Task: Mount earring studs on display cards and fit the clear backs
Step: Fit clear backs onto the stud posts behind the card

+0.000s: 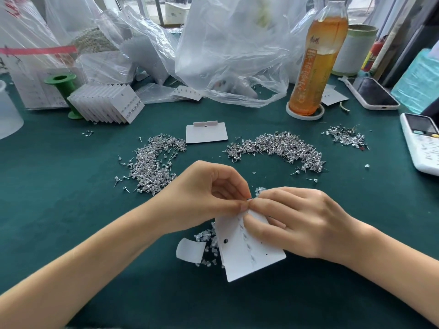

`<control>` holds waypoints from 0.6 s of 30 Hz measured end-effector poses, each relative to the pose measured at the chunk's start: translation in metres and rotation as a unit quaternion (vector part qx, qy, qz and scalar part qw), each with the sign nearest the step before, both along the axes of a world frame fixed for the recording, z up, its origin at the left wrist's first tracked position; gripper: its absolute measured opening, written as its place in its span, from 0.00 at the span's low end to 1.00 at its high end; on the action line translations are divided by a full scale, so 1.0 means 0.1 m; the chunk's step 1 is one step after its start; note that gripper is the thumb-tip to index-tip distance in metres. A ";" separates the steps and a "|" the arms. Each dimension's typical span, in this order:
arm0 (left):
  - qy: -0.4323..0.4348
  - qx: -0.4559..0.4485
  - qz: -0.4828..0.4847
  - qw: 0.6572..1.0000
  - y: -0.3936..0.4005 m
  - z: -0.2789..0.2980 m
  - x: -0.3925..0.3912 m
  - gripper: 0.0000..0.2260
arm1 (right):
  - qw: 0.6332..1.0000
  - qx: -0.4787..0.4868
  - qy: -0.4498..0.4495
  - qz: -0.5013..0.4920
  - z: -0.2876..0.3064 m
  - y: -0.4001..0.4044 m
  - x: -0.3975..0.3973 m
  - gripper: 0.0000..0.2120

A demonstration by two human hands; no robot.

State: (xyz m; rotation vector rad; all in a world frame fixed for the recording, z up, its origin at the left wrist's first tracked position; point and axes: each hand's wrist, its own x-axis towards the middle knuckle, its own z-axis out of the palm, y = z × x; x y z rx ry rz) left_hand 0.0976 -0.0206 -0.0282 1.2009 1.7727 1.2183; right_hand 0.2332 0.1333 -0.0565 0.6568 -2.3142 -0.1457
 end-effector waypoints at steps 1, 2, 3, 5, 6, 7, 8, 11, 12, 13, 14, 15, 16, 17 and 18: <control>0.009 -0.001 -0.002 1.000 0.01 0.00 0.01 0.05 | 1.000 -0.002 -0.003 -0.003 0.00 0.00 0.00 0.10; 0.017 -0.001 -0.003 1.000 0.01 0.01 0.01 0.05 | 1.000 -0.009 -0.005 -0.007 0.01 0.00 -0.01 0.09; 0.022 0.003 0.003 1.000 0.02 0.02 0.01 0.05 | 1.000 -0.020 -0.007 -0.011 0.02 0.00 -0.01 0.08; 0.013 0.026 0.044 0.999 0.03 0.06 -0.02 0.07 | 0.999 -0.049 -0.012 -0.016 0.03 0.02 -0.02 0.07; 0.004 0.041 0.075 0.996 0.03 0.09 -0.06 0.08 | 0.998 -0.063 -0.015 -0.017 0.04 0.03 -0.02 0.08; 0.002 0.051 0.101 0.994 0.01 0.11 -0.11 0.09 | 0.997 -0.076 -0.018 -0.019 0.05 0.04 -0.02 0.10; 0.016 0.049 0.113 0.992 -0.02 0.13 -0.18 0.09 | 0.995 -0.091 -0.025 -0.019 0.05 0.05 -0.02 0.11; 0.098 -0.044 0.032 0.994 -0.14 0.19 -0.35 0.03 | 0.987 -0.149 -0.050 -0.024 0.03 0.08 -0.03 0.15; 0.113 -0.079 -0.011 0.990 -0.18 0.20 -0.38 0.03 | 0.982 -0.175 -0.059 -0.029 0.02 0.09 -0.03 0.15; 0.122 -0.107 -0.049 0.986 -0.21 0.20 -0.40 0.03 | 0.977 -0.202 -0.065 -0.034 0.01 0.10 -0.04 0.12; 0.127 -0.130 -0.080 0.980 -0.24 0.21 -0.40 0.03 | 0.971 -0.227 -0.069 -0.037 0.01 0.12 -0.04 0.09; 0.133 -0.148 -0.104 0.974 -0.25 0.21 -0.39 0.03 | 0.965 -0.249 -0.068 -0.038 0.01 0.13 -0.05 0.06; 0.138 -0.161 -0.121 0.970 -0.26 0.21 -0.39 0.03 | 0.961 -0.266 -0.064 -0.039 0.01 0.14 -0.05 0.03; 0.138 -0.169 -0.133 0.967 -0.27 0.21 -0.38 0.03 | 0.958 -0.278 -0.060 -0.041 0.01 0.14 -0.05 0.02; 0.136 -0.176 -0.143 0.964 -0.28 0.21 -0.37 0.03 | 0.956 -0.285 -0.057 -0.044 0.00 0.14 -0.06 0.02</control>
